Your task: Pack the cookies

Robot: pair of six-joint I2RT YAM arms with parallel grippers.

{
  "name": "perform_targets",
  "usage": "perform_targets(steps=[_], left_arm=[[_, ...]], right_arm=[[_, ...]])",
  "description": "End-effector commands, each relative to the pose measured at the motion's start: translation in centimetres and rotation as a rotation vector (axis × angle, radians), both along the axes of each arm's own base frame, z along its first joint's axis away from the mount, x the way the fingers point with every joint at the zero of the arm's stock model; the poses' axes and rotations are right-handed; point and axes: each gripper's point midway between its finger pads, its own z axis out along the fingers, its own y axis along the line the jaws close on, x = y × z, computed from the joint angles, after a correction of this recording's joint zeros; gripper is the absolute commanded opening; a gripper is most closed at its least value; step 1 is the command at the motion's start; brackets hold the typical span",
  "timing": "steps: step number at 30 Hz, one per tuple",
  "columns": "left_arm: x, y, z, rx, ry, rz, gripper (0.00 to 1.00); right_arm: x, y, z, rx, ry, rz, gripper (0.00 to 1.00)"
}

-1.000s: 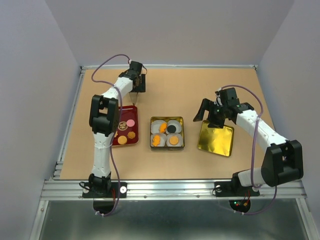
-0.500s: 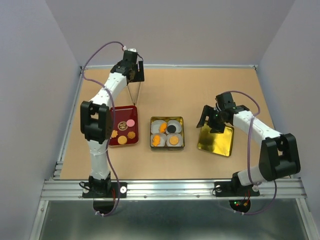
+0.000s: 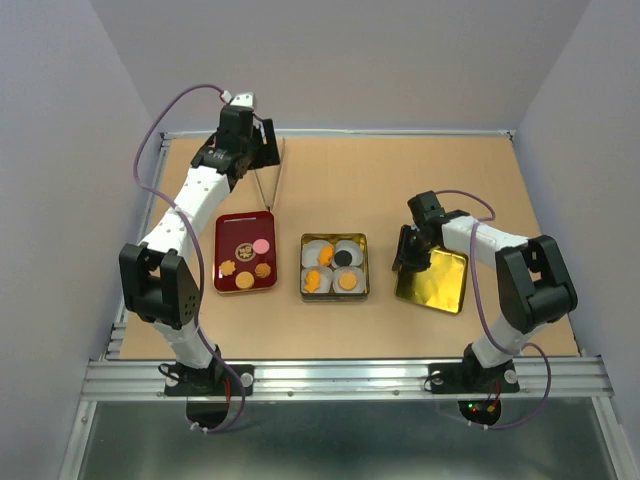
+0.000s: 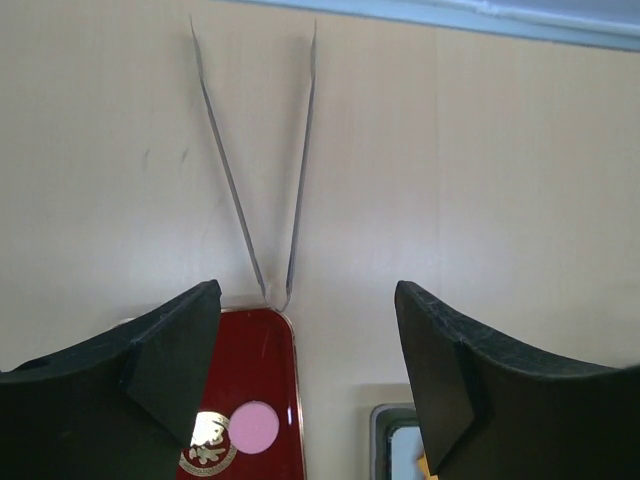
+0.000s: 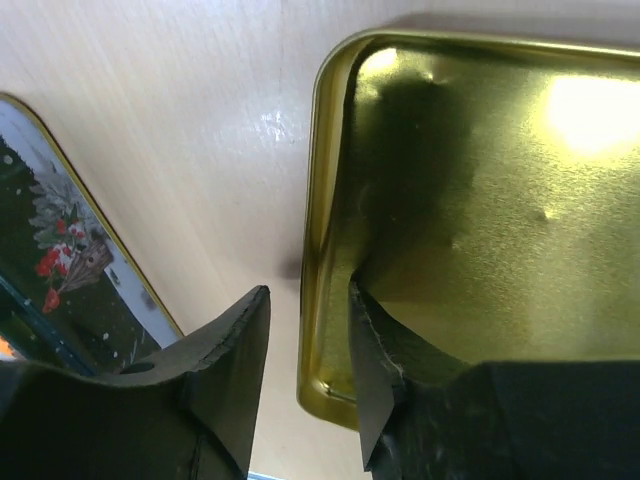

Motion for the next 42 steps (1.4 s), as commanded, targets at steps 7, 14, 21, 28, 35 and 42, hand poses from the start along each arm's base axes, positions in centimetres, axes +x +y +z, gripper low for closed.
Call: perform_targets(steps=[7, 14, 21, 28, 35, 42], left_arm=[[-2.8, -1.1, -2.5, -0.061, 0.026, -0.051, 0.81], [-4.1, -1.2, -2.9, -0.062, 0.027, -0.065, 0.81], [-5.4, -2.4, -0.1, -0.117, -0.027, -0.133, 0.81], [-7.5, -5.8, 7.0, -0.270, -0.234, -0.301, 0.88], [-11.7, -8.8, 12.7, -0.470, -0.432, -0.532, 0.88], [-17.2, -7.2, 16.3, -0.751, -0.703, -0.730, 0.99]], right_arm=[[2.3, 0.5, -0.3, -0.081, -0.054, -0.005, 0.22], [2.3, 1.3, -0.7, -0.088, -0.034, 0.018, 0.00], [5.0, 0.4, 6.5, -0.139, -0.190, 0.023, 0.00], [7.4, 2.8, 20.7, 0.031, -0.469, 0.056, 0.00], [5.8, 7.6, 35.0, 0.390, -0.716, 0.185, 0.00], [-1.1, 11.2, 49.3, 0.895, -0.957, 0.403, 0.00]])
